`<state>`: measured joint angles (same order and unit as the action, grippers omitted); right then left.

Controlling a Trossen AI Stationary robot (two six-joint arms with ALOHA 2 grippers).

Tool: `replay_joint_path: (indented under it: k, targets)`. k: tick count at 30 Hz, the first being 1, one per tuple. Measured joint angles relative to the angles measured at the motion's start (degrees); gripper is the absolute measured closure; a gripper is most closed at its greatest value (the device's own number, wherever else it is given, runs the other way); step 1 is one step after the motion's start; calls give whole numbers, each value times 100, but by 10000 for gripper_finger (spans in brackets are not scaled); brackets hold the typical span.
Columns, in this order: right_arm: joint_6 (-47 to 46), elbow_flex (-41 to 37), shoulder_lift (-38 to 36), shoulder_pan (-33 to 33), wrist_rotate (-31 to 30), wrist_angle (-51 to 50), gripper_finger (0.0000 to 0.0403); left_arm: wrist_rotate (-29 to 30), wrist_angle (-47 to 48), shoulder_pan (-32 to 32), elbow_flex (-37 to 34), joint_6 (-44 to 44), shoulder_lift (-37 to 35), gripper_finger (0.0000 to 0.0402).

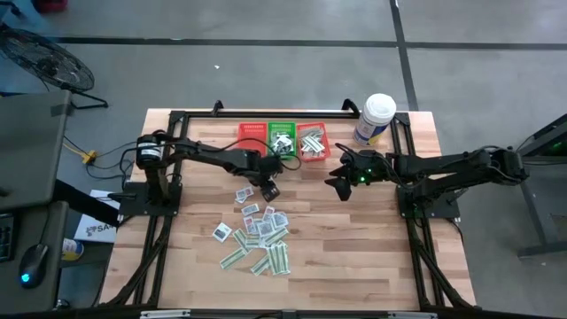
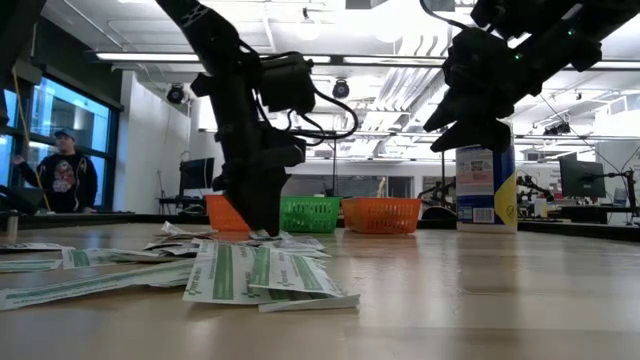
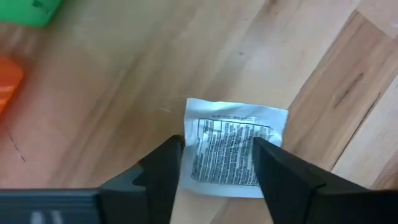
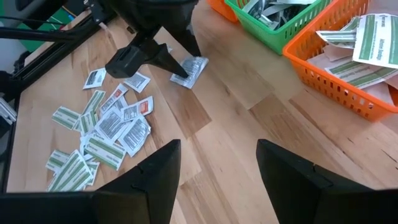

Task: Pick & Place First Aid Supplies
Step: Put the towelette pack into the green bin

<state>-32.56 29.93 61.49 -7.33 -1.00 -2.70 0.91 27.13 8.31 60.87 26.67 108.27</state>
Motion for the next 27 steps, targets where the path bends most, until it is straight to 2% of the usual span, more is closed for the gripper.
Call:
replay_joint_path:
  k: [14,21,27]
  targets:
    - [0,0,0,0,-227,-2,199,-215,-91,7,-117,237,-13,385]
    - [0,0,0,0,-212,44,199,-367,158,3,73,255,23,394]
    - [6,0,0,0,-159,44,199,-665,1028,-19,841,-42,80,397]
